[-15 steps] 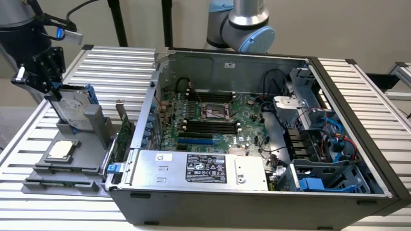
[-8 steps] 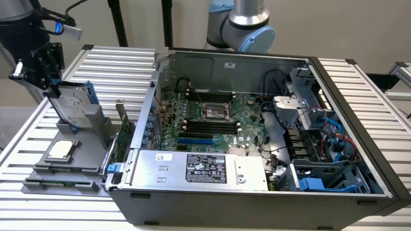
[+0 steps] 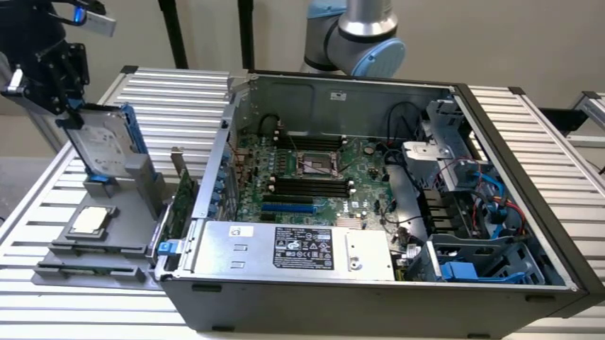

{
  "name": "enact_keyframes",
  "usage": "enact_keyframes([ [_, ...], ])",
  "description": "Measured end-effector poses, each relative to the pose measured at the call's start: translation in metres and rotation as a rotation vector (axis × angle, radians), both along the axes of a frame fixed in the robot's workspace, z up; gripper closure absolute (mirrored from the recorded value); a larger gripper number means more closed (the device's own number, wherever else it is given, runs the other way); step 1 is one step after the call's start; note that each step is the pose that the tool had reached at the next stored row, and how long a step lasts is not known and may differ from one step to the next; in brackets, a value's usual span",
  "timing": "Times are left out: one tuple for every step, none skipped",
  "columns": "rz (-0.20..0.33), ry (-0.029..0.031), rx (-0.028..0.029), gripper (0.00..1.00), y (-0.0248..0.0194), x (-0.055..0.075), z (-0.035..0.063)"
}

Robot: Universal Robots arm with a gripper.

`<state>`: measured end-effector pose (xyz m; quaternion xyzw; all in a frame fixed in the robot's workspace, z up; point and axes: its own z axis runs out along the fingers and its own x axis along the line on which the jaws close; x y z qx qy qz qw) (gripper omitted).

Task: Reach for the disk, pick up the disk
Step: 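Pick up the disk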

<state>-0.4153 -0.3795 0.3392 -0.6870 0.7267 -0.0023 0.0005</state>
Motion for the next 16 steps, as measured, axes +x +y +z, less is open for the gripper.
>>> enact_keyframes([
  [0.001,-0.0001,0.0,0.67,0.0,0.001,0.0046],
  [0.001,-0.0001,0.0001,0.67,0.0,0.001,0.0092],
  [0.002,0.0,0.0,0.67,0.0,0.002,0.0136],
  [0.002,-0.0001,0.0001,0.67,0.0,0.003,0.0181],
  [0.003,-0.0001,0.0001,0.67,0.0,0.004,0.0226],
  [0.003,0.0001,0.0,0.67,0.0,0.005,0.0276],
  [0.004,-0.0001,0.0,0.67,0.0,0.006,0.032],
  [0.004,-0.0001,0.0,0.67,0.0,0.007,0.0362],
  [0.005,0.0,0.0,0.67,0.0,0.008,0.0412],
  [0.005,0.0,0.0,0.67,0.0,0.009,0.0457],
  [0.006,0.0,0.0,0.67,0.0,0.011,0.0502],
  [0.006,0.0001,0.0,0.67,0.0,0.012,0.0547],
  [0.007,-0.0001,0.0,0.67,0.0,0.014,0.0593],
  [0.007,0.0,0.0,0.67,0.0,0.016,0.0638],
  [0.008,-0.0001,0.0,0.67,0.0,0.018,0.0684],
  [0.009,-0.0001,0.0001,0.67,0.0,0.02,0.0727],
])
